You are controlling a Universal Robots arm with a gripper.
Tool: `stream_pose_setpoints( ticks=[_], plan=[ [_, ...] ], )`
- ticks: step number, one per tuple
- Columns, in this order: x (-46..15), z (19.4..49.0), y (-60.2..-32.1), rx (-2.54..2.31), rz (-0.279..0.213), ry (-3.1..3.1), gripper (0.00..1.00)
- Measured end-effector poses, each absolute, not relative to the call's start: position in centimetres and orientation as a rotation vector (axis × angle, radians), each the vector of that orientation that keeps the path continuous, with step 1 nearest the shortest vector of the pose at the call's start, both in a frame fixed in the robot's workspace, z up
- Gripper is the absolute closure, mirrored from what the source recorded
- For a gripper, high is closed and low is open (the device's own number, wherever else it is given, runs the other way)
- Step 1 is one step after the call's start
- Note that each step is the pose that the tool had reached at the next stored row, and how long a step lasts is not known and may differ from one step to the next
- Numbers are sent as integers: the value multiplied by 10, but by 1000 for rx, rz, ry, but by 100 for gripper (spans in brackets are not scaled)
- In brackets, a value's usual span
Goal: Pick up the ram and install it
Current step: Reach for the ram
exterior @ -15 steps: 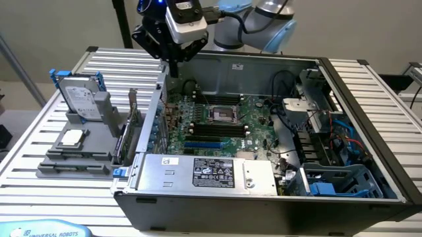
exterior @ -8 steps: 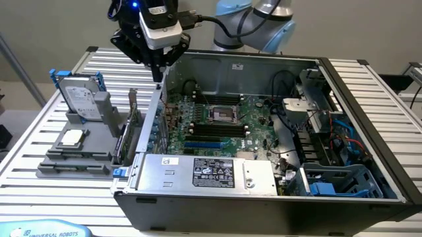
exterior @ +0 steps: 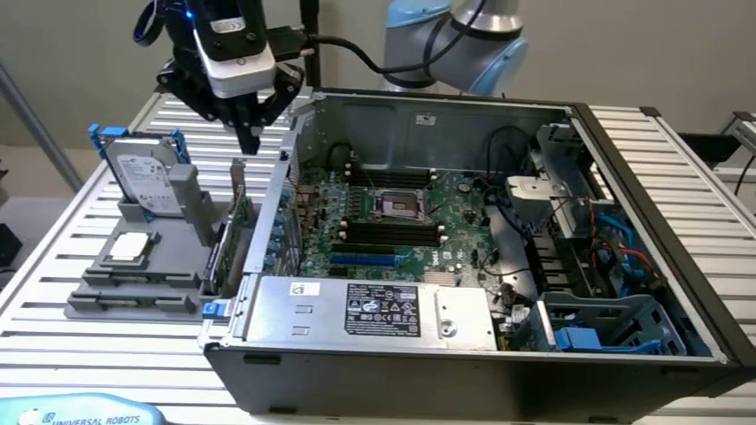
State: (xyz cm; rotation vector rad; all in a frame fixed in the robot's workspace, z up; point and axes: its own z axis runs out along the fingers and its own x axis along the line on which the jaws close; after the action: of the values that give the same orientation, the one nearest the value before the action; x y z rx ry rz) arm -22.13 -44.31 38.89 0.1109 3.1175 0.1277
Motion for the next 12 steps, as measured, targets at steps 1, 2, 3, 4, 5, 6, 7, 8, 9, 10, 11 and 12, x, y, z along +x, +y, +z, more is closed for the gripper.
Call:
stream_pose_setpoints(
  ticks=[1,2,3,4,5,6,7,8,9,10,11,12],
  plan=[
    [-226,389,-444,111,128,3117,89],
    [-230,389,-445,111,127,3118,89],
    [-235,388,-446,111,127,3118,89],
    [-240,388,-447,111,126,3117,89],
    [-244,388,-448,111,126,3118,89],
    [-249,388,-449,111,126,3118,89],
    [-253,388,-450,111,125,3118,89],
    [-258,387,-451,111,125,3118,89],
    [-262,387,-452,111,124,3118,89],
    [-267,387,-453,111,124,3118,89],
    [-271,387,-454,111,123,3118,89],
    [-276,387,-455,111,123,3118,89]
  ],
)
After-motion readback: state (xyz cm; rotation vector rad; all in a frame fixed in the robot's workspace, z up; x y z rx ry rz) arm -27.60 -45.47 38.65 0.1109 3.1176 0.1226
